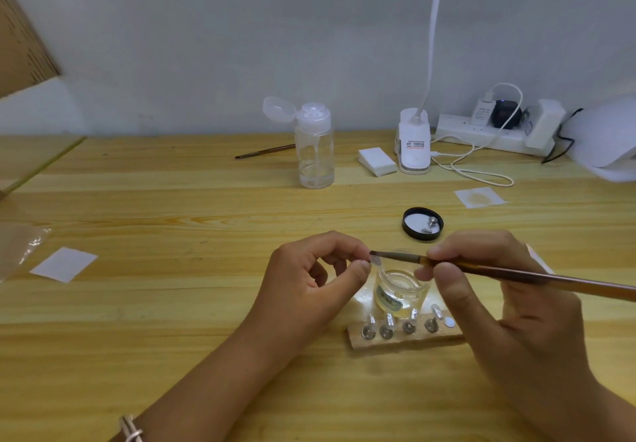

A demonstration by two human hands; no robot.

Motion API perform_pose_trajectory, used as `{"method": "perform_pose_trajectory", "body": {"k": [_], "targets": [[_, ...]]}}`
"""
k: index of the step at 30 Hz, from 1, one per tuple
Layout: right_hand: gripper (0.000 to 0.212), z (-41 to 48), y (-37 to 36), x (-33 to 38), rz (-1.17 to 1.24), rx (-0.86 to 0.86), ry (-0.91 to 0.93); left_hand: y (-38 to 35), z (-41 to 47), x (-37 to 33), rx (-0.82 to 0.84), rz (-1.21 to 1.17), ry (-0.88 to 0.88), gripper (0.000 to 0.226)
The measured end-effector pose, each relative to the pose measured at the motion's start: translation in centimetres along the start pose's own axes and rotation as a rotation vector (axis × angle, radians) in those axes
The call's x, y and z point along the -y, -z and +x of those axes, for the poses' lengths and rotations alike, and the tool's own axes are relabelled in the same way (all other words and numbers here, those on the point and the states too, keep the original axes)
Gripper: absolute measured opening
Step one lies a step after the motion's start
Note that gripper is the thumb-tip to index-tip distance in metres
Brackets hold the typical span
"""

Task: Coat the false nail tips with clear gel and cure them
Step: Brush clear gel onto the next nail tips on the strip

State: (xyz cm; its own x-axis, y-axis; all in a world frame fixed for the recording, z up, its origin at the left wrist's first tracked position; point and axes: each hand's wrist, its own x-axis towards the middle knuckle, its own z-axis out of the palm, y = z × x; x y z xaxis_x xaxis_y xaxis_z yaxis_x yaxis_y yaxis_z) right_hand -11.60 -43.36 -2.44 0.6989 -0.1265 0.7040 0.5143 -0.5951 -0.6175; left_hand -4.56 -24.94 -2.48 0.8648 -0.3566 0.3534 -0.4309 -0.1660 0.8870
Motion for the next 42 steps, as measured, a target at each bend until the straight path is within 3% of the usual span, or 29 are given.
{"method": "perform_pose_trajectory", "body": {"k": [8, 15, 42], "targets": [[0.007, -0.02, 0.26, -0.22, 0.007, -0.068, -0.004, -0.11, 0.08, -0.18, 0.003, -0.003, -0.002, 0.013], [0.008, -0.09, -0.21, -0.11, 0.030, 0.006, -0.019, -0.09, 0.02, 0.03, -0.003, -0.008, 0.006, 0.010], [0.007, -0.04, 0.09, -0.19, 0.048, -0.055, 0.000, -0.06, 0.12, 0.12, 0.002, -0.021, 0.003, 0.012]]}}
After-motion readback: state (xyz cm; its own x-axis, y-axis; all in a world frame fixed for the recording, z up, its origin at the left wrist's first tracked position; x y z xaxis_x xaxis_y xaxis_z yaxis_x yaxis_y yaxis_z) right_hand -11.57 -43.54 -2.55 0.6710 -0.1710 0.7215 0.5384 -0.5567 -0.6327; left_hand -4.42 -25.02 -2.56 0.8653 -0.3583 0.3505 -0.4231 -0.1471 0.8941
